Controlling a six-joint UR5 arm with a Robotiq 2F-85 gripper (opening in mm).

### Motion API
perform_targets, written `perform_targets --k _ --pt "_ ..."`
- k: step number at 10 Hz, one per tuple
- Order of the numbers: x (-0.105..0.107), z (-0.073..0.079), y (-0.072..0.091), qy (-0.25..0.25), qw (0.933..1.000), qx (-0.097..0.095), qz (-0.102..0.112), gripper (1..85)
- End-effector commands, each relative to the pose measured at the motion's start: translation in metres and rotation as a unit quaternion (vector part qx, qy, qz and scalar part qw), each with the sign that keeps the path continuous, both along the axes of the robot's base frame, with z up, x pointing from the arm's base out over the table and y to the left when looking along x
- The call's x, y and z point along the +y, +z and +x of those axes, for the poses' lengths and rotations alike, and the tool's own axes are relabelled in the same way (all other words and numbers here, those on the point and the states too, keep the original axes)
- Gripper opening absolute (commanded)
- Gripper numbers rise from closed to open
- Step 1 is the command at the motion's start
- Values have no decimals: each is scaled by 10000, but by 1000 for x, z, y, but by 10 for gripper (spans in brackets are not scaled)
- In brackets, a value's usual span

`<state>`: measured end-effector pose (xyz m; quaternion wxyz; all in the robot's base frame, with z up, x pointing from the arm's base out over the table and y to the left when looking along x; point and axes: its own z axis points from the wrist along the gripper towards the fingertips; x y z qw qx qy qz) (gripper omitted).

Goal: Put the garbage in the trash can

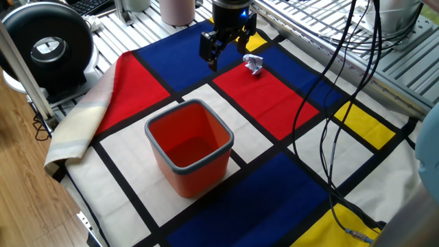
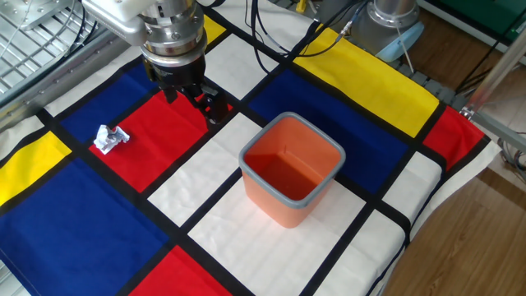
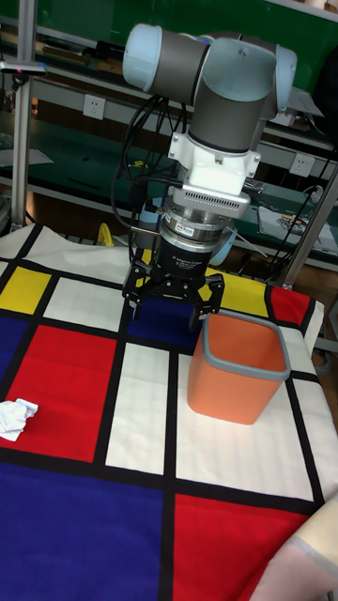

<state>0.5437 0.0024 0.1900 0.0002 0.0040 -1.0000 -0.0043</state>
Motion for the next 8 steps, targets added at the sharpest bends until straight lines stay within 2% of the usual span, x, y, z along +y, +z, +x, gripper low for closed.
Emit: perform_targets --k 1,8 --pt "29 4 1 -1557 9864 12 518 10" --pt "27 4 2 -1601 9862 31 430 10"
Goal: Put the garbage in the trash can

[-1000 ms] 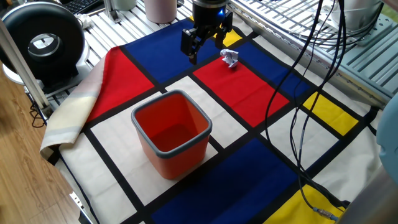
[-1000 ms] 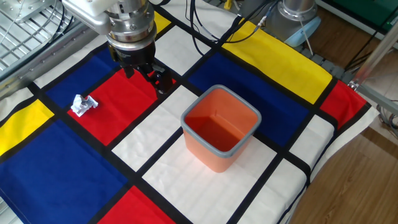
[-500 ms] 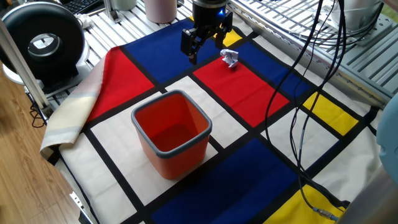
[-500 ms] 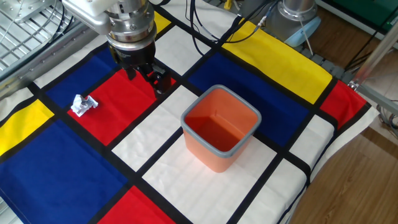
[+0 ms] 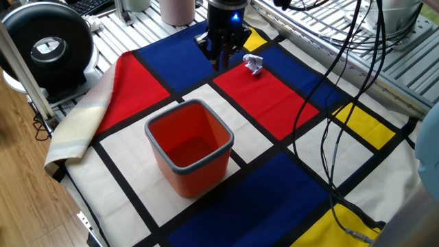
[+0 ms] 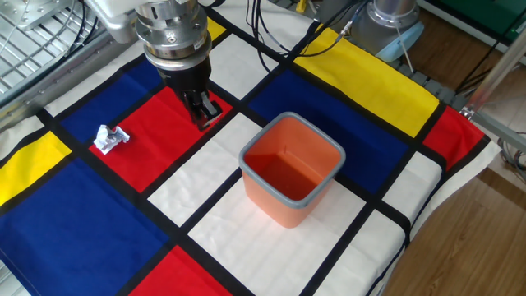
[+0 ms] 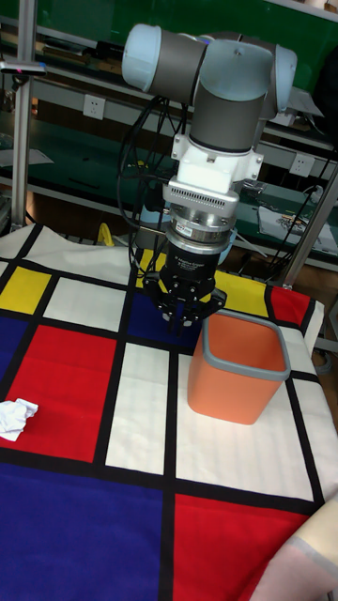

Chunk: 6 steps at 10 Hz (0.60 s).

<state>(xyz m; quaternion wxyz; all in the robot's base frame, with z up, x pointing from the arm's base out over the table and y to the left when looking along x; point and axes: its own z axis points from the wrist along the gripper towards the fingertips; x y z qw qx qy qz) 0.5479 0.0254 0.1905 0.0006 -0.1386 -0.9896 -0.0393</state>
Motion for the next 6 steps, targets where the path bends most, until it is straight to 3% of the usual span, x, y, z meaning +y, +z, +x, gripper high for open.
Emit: perform_targets --k 1,6 --pt "4 0 1 -179 9998 -1 98 10" --pt "-3 -3 -2 -115 9998 -59 129 10"
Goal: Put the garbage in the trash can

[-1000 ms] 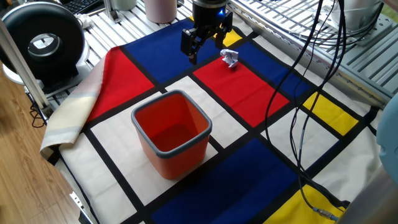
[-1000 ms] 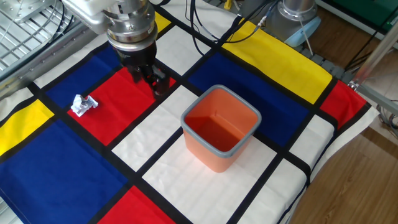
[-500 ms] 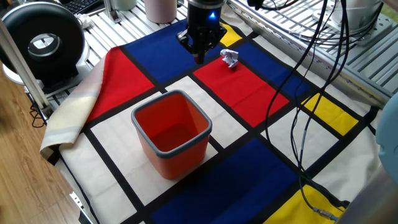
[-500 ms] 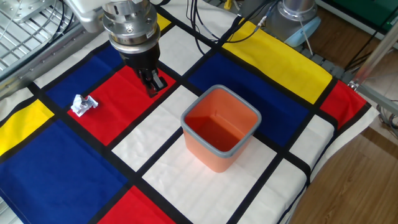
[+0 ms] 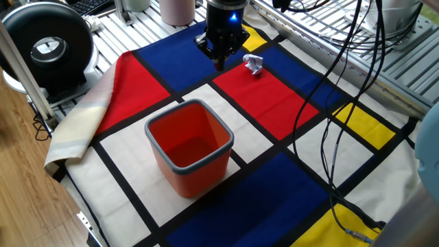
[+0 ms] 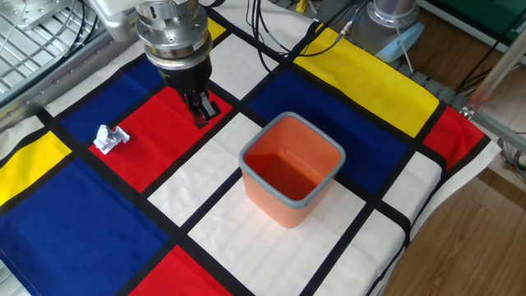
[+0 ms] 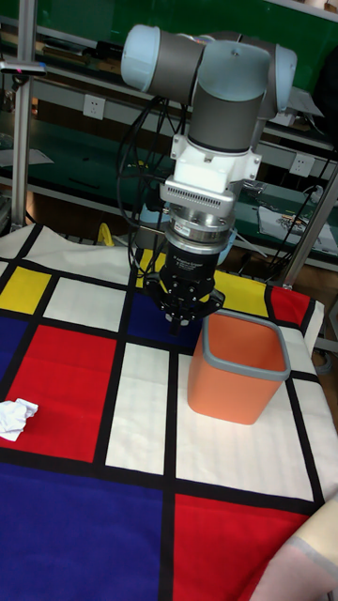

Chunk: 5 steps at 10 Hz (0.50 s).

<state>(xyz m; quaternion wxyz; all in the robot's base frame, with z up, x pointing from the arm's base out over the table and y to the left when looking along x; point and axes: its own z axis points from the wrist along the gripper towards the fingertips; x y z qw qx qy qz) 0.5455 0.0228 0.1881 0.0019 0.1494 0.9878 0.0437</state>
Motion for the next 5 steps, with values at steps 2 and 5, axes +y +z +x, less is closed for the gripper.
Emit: perform_targets --k 2,5 --pt "-2 -2 -4 18 9998 -121 140 10" --pt "-6 -3 -10 61 9995 -226 192 10"
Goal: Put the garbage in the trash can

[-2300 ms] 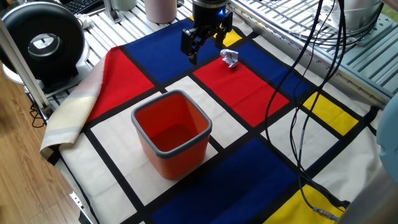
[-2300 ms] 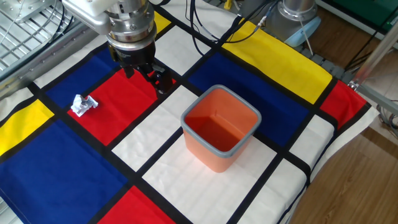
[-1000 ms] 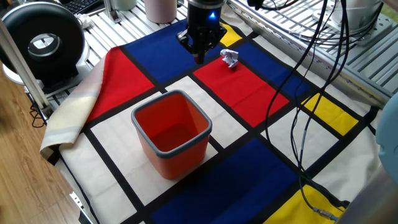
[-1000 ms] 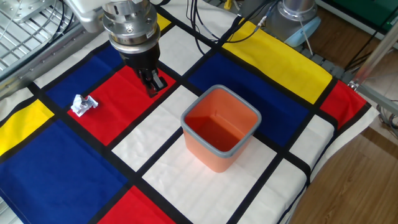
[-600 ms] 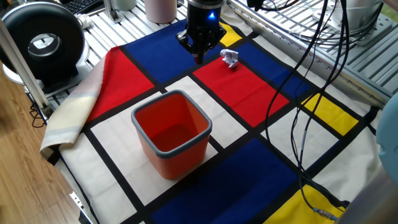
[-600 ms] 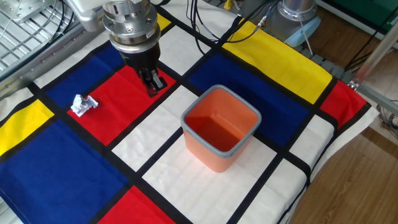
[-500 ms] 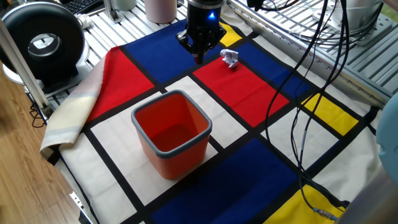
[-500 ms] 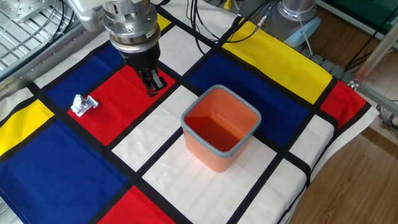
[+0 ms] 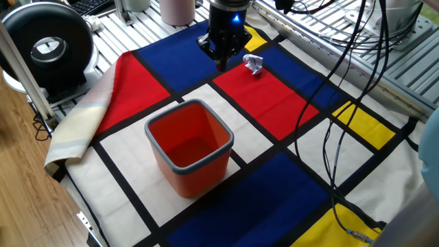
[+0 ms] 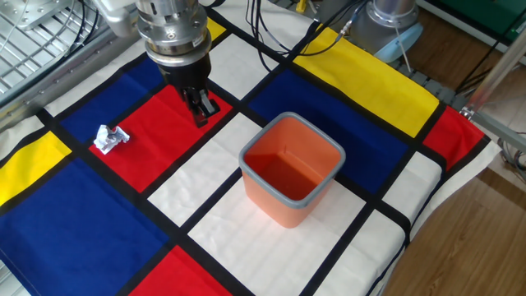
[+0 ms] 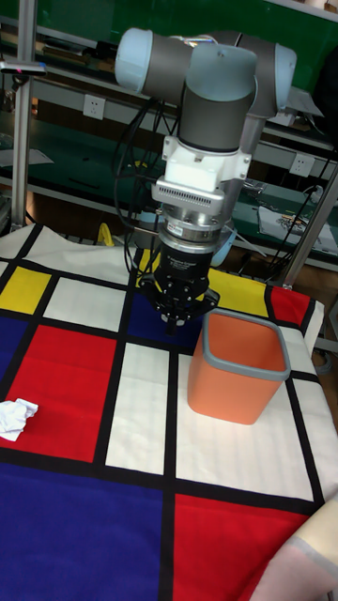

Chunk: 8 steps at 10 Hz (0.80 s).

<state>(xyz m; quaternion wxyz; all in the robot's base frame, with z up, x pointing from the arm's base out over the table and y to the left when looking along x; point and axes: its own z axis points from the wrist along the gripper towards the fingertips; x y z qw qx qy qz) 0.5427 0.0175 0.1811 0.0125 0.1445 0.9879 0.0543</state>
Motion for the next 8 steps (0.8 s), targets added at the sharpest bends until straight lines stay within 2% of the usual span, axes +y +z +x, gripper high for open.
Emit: perform_targets --k 1,8 --pt "0 0 -4 18 9999 -102 112 10" --pt "1 1 -3 37 10000 -65 65 10"
